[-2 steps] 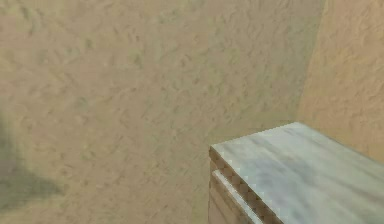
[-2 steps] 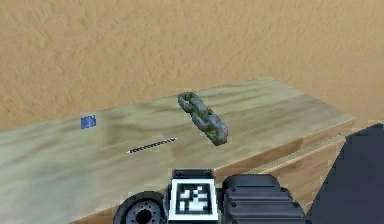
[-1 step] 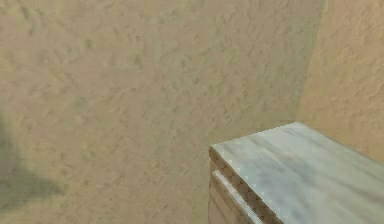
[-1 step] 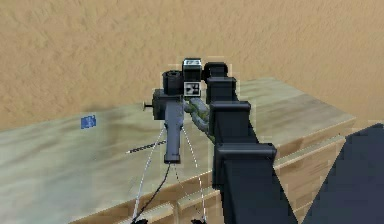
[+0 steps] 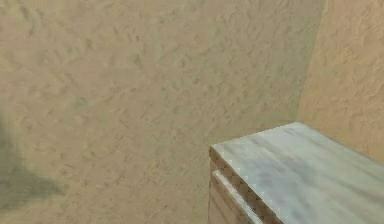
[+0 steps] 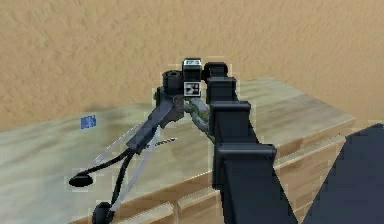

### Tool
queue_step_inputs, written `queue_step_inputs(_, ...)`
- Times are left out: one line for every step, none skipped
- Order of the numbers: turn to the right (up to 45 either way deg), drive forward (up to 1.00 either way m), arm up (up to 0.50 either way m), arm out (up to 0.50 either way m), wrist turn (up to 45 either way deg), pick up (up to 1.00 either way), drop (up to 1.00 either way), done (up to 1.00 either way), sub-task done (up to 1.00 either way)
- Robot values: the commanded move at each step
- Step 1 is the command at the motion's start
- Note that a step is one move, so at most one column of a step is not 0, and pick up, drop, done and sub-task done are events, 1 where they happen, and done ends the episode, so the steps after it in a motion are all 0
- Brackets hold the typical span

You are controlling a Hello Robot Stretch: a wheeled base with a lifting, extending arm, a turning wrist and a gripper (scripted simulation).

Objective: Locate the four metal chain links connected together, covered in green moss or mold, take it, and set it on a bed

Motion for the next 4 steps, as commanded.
queue_step_inputs(0.0, 0.0, 0.0, 0.0, 45.0, 0.0, 0.0, 0.0, 0.0)
queue_step_inputs(0.0, 0.0, 0.0, 0.0, 45.0, 0.0, 0.0, 0.0, 0.0)
queue_step_inputs(0.0, 0.0, 0.0, 0.0, 45.0, 0.0, 0.0, 0.0, 0.0)
queue_step_inputs(0.0, 0.0, 0.0, 0.0, 36.0, 0.0, 0.0, 0.0, 0.0)
